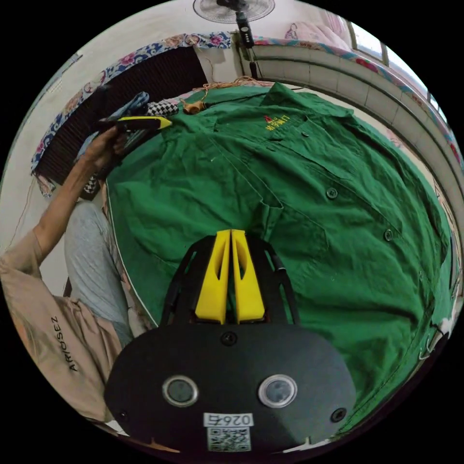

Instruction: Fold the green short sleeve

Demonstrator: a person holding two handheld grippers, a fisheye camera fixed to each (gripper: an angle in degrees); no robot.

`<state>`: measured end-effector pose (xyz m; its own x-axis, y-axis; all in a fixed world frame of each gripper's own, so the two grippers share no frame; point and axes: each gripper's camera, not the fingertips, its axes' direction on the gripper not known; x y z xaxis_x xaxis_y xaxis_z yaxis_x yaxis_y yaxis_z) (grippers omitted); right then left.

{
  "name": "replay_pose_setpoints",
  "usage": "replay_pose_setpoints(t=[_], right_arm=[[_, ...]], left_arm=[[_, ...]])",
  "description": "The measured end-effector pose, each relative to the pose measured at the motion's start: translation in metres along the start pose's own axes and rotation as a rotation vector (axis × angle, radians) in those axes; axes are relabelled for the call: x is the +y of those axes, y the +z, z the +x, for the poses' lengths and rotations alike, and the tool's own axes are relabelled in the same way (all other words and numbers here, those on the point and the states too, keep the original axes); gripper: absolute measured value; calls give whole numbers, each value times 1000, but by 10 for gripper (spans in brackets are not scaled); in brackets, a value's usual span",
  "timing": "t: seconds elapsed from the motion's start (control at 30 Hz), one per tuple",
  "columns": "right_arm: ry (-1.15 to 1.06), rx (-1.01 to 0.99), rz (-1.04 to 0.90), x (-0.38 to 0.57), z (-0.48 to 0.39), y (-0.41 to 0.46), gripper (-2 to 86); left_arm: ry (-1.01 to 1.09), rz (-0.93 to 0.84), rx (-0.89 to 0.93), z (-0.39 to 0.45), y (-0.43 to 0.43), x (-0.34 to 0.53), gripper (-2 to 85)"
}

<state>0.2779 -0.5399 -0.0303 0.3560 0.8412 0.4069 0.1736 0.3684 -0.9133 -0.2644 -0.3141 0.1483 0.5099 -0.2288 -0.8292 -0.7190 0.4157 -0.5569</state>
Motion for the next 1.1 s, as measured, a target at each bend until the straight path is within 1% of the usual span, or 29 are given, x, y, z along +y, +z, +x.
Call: replay_pose_setpoints(t=[0.03, 0.07, 0.1, 0.17, 0.2, 0.27, 0.3, 0.37, 0.4, 0.47, 0.57, 0.63, 0.7, 0.77, 0.83, 0.93, 1.0, 1.07, 1.1], right_arm=[[-1, 7, -7, 0, 1, 1, -9], [14, 1, 2, 0, 5, -2, -9], [20, -17, 23, 0, 11, -12, -9], [30, -15, 99, -3, 23, -36, -9], [44, 8, 153, -7, 34, -53, -8], [69, 49, 226, -22, 58, -74, -8], [89, 66, 246, -38, 78, -82, -7], [130, 45, 273, -65, 112, -90, -3], [162, 9, 294, -83, 137, -91, 5], [205, -43, 322, -110, 175, -88, 21], [278, -76, 323, -156, 236, -71, 41], [313, -69, 300, -183, 268, -57, 48], [357, -106, 285, -214, 307, -38, 61], [385, -149, 276, -236, 334, -23, 69], [414, -123, 248, -255, 354, -8, 78], [450, -37, 209, -282, 377, 13, 92], [490, -12, 161, -297, 392, 26, 92], [484, 8, 193, -303, 397, 25, 79], [485, -8, 169, -308, 402, 29, 68]], left_arm=[[-51, -210, 4, -16, 29, -8, -5], [-145, -138, 73, -32, 20, -5, -5], [-184, -111, 105, -40, 12, -4, -5], [-182, 120, 182, -56, -30, -2, -4], [-182, 186, 195, -59, -40, -4, -4], [-150, 412, 249, -71, -65, -21, 3], [-143, 450, 263, -74, -66, -28, 6], [-100, 524, 353, -83, -52, -69, 82], [-95, 519, 374, -86, -45, -82, 101], [-67, 425, 377, -95, -8, -138, 135], [-77, 323, 337, -111, 39, -200, 138], [-110, 311, 334, -126, 60, -230, 141], [-128, 305, 339, -139, 81, -256, 152], [-135, 257, 303, -148, 108, -287, 199], [-121, 200, 251, -150, 127, -308, 212], [-96, 103, 189, -151, 157, -334, 206], [-89, 59, 131, -149, 167, -343, 178], [-53, -7, 10, -141, 172, -353, 138], [-33, -20, -9, -137, 172, -356, 125]])
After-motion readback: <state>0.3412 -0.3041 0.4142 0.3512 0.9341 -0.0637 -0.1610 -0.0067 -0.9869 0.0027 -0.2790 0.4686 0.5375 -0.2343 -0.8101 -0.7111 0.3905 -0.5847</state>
